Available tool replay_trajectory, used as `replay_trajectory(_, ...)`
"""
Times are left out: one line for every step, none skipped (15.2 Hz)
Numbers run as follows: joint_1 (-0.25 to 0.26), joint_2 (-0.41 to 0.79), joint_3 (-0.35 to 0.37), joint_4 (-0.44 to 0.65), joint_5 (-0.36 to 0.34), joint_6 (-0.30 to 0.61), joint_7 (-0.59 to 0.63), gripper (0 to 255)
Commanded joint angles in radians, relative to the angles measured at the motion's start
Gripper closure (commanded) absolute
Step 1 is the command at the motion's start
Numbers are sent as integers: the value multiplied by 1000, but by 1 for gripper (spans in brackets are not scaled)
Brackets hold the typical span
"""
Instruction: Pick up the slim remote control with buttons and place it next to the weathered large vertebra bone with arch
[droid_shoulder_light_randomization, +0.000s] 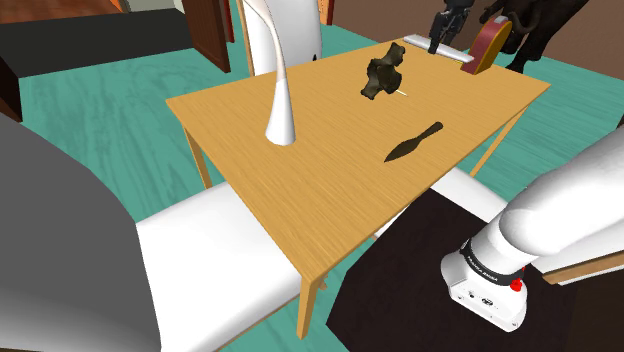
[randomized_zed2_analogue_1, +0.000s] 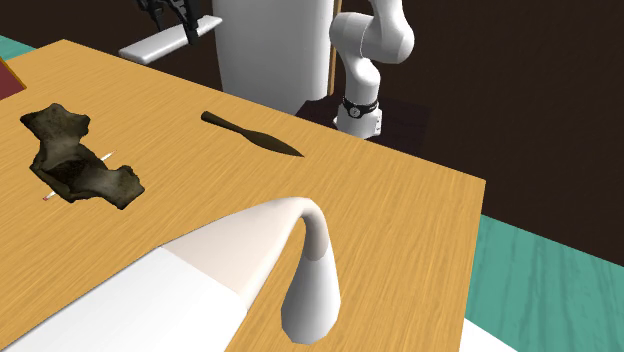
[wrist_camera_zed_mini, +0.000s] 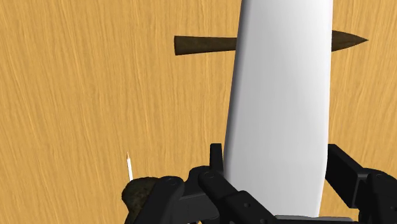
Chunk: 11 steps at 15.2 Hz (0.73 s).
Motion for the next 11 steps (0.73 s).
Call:
replay_trajectory(-20,44,-36,48,11,-6,-60,255)
replay_trajectory(-30,67,-52,73,19,-9,-88,255)
replay_trajectory(-42,91,-68,99,28,-13,-116,255)
replay_trajectory(-53,117,-83,127,39,-17,-144,255)
replay_trajectory(-66,145,-98,156,50,-22,-173,255)
replay_trajectory(-79,174,-113,188,64,-28,-202,255)
replay_trajectory(-94,204,-127,221,78,-35,-231,255)
replay_trajectory(-110,236,-141,256,94,-43,-259,255)
replay_trajectory(-128,269,-153,293,112,-52,-288,255)
replay_trajectory(-148,304,-164,333,131,-63,-316,255)
replay_trajectory(-170,340,-174,376,150,-75,-344,255)
